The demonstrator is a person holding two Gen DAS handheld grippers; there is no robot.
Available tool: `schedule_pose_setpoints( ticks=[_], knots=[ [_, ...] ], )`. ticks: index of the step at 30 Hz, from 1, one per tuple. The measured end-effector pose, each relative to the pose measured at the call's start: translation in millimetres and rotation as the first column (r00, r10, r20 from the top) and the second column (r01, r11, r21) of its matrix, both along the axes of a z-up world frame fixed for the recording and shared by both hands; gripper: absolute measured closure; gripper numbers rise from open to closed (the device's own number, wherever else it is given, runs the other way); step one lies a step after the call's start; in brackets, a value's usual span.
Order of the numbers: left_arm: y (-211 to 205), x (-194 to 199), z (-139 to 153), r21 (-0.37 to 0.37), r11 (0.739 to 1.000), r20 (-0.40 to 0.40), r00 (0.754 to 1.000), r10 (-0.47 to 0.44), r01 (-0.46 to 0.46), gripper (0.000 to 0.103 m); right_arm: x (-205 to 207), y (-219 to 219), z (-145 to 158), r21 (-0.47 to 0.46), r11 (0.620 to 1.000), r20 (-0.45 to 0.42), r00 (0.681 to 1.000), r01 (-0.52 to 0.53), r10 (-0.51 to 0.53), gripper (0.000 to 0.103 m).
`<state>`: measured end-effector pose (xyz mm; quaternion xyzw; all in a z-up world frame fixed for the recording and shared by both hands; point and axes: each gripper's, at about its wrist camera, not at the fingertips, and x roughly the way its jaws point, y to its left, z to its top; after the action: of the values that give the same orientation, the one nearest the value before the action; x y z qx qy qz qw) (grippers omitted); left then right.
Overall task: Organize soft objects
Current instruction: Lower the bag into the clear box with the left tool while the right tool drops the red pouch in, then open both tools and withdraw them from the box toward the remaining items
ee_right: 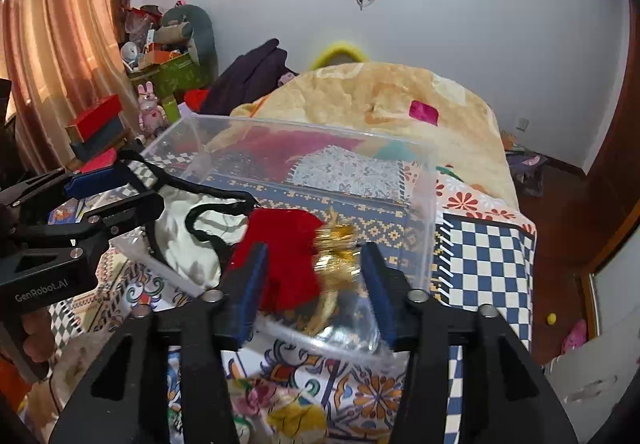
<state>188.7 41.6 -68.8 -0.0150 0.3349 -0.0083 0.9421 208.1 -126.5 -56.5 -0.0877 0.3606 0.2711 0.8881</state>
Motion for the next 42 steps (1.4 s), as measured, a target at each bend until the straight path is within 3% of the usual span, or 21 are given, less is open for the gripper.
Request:
schedule_pose_setpoints(
  ticks=[6,11,14,19,33,42],
  knots=[
    [-0.6,-27.4,20.6,-0.007,1.000,0.065,0.998,-0.001,0.001,0.023,-18.5,-12.9,18.2,0.042,0.999,0.038,0.999,-0.003,0.001,0.043],
    [1.5,-54.7,38.5,-0.004,1.000,0.133,0.991,0.008,-0.008,0.007,-44.8,-23.4,37.8,0.092,0.996,0.116,0.993,0.003,-0.013,0.025],
    [0.5,-71.5,43.7,0.001,1.000,0.165,0.986,0.005,-0.005,0.006,-62.1,-26.8,46.4,0.123,0.992,0.154,0.988,0.000,-0.019,0.020],
    [-1.5,-95.4,37.7,0.003,1.000,0.184,0.983,-0.002,0.001,0.002,-87.2,-29.2,44.0,0.145,0.989,0.179,0.984,-0.011,-0.016,0.019],
    [-2.9,-143.6,-19.5,-0.051,0.999,0.114,0.993,0.027,-0.021,0.002,-119.0,-37.9,-21.1,0.144,0.989,0.018,1.000,0.021,-0.024,0.018],
    [-6.5,-155.3,-50.3,-0.035,0.998,0.082,0.995,0.056,-0.053,0.002,-140.3,-38.5,-53.4,0.121,0.993,-0.066,0.998,0.012,-0.004,0.018]
  ],
)
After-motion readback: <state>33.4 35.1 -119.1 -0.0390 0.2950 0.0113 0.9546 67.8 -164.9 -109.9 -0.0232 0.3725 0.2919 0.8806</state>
